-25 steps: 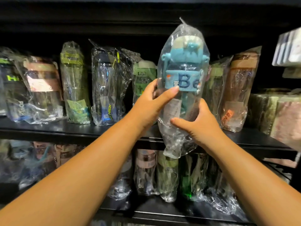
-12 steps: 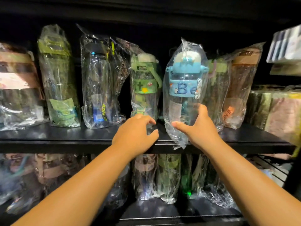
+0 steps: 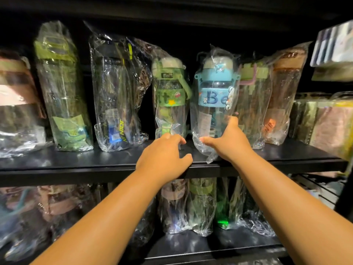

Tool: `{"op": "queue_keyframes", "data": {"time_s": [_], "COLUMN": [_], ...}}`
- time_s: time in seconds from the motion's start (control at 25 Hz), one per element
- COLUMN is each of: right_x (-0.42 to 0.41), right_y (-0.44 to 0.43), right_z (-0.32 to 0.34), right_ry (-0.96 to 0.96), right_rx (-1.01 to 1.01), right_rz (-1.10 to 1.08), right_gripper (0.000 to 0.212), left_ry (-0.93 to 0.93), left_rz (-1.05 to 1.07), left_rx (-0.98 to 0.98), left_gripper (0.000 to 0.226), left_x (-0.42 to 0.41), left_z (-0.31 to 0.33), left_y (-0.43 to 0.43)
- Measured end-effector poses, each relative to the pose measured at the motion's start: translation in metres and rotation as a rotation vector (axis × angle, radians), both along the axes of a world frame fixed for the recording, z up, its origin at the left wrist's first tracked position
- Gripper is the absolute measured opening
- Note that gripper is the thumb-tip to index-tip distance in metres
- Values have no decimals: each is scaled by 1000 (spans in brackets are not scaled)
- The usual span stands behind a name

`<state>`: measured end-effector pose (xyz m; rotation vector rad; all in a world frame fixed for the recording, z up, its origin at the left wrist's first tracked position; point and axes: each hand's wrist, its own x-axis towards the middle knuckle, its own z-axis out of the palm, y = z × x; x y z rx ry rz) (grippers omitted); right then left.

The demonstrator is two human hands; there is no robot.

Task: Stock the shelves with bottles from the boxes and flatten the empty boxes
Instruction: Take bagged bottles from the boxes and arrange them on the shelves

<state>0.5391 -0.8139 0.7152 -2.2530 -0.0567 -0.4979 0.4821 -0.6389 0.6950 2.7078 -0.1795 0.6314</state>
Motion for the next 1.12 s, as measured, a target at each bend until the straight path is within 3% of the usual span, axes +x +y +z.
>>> {"op": "queue_keyframes", "data": {"time_s": [0.44, 0.64, 0.72, 0.88, 1.0, 1.12], "right_x": [24, 18, 1, -51, -89, -130], "right_y": [17, 17, 11, -2, -17, -33], "right_z": [-2, -3, -7, -48, -99, -163], "right_ry": [28, 44, 19, -158, -238, -236], "right_rx": [-131, -137, -187, -440, -475, -511], "right_rz": [-75, -100, -102, -153, -195, -214], "right_gripper": [82, 95, 89, 72, 74, 67], "left_ry": [-34, -45, -77, -279, -415, -385], "left_rz": [7, 3, 3, -1, -119, -224], "left_rx": [24, 35, 64, 199, 180, 127], "left_gripper": [46, 44, 42, 47, 55, 65], "left_x": [1, -2, -4, -15, -38, -68], "left_z": [-1, -3, -4, -24, -70, -136], "left_y": [-3, -3, -5, -8, -13, -20]}}
